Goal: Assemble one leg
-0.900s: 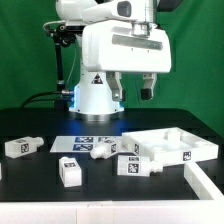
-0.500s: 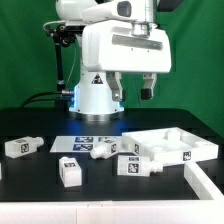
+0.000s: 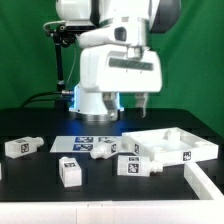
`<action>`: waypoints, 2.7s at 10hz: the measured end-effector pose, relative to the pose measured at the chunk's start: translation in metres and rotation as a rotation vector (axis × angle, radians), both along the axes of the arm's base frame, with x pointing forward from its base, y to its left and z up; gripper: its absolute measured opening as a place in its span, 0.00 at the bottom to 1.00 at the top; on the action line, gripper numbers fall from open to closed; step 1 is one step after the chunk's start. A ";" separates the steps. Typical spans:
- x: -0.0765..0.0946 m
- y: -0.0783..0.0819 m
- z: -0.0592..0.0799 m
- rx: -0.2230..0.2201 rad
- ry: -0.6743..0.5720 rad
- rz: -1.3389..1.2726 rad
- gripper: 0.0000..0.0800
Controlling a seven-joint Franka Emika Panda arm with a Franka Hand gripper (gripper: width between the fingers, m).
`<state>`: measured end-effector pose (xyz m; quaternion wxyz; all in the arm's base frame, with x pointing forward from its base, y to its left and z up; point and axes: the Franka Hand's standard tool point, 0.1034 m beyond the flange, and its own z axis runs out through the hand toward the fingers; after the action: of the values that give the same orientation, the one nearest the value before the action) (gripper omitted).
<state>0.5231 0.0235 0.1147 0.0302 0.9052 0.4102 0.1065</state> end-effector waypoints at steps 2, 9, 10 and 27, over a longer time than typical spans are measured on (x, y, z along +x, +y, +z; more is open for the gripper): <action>0.004 0.006 -0.014 -0.027 -0.066 0.113 0.81; -0.011 0.037 -0.032 -0.026 0.053 0.032 0.81; -0.009 0.051 -0.040 -0.046 0.095 0.028 0.81; -0.031 0.022 -0.088 -0.120 0.128 0.376 0.81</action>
Offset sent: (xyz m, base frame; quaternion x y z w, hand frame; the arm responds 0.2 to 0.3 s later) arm 0.0000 0.0000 0.0000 0.0000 0.0000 0.0000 1.0000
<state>0.4924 0.0455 0.0267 0.0377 0.8143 0.5785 0.0276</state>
